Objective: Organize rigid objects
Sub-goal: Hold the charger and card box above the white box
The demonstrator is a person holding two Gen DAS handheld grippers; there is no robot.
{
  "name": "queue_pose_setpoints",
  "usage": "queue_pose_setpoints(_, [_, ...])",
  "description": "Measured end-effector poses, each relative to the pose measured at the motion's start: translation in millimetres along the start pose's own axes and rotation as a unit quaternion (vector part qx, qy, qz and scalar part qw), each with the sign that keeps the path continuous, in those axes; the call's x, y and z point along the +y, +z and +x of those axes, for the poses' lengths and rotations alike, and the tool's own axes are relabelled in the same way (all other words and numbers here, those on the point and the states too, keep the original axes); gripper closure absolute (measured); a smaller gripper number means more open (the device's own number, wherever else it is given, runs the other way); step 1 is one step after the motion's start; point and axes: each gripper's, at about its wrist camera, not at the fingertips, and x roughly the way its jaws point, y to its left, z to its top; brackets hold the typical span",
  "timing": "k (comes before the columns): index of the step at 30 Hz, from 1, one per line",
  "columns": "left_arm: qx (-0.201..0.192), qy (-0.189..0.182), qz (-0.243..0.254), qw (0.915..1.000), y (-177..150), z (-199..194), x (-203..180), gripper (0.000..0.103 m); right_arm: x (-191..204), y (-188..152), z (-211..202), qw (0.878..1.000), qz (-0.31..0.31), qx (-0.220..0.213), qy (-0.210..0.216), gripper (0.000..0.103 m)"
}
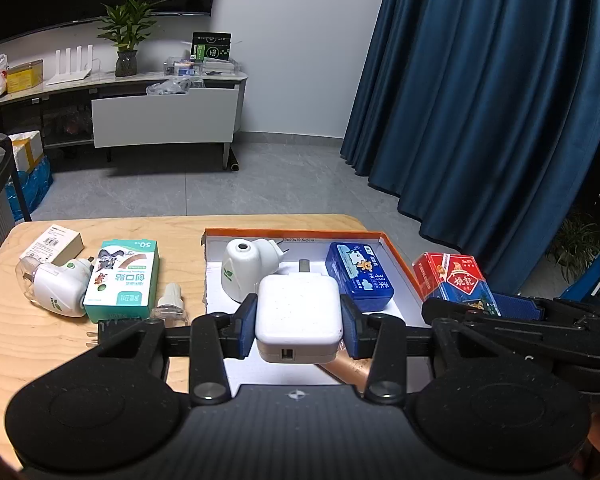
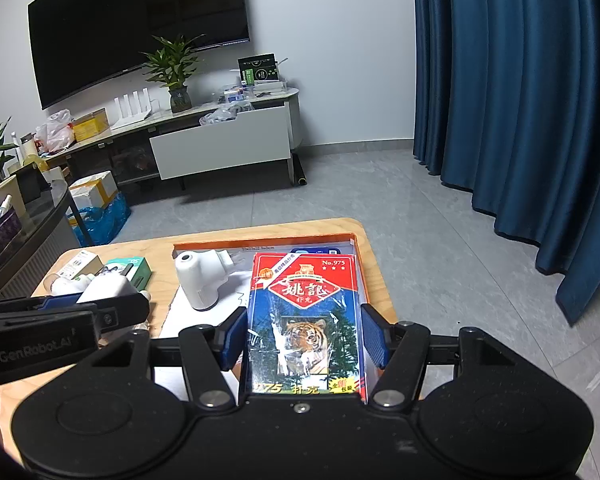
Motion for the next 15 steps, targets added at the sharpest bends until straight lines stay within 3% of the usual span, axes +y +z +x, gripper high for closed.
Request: queue_pose_setpoints(15, [0.008, -0.001, 0.002, 1.0, -3.1, 5.4, -1.3, 0.061, -6.9, -7.7, 2.1, 1.0, -0.002, 0.012, -0.005, 0.031])
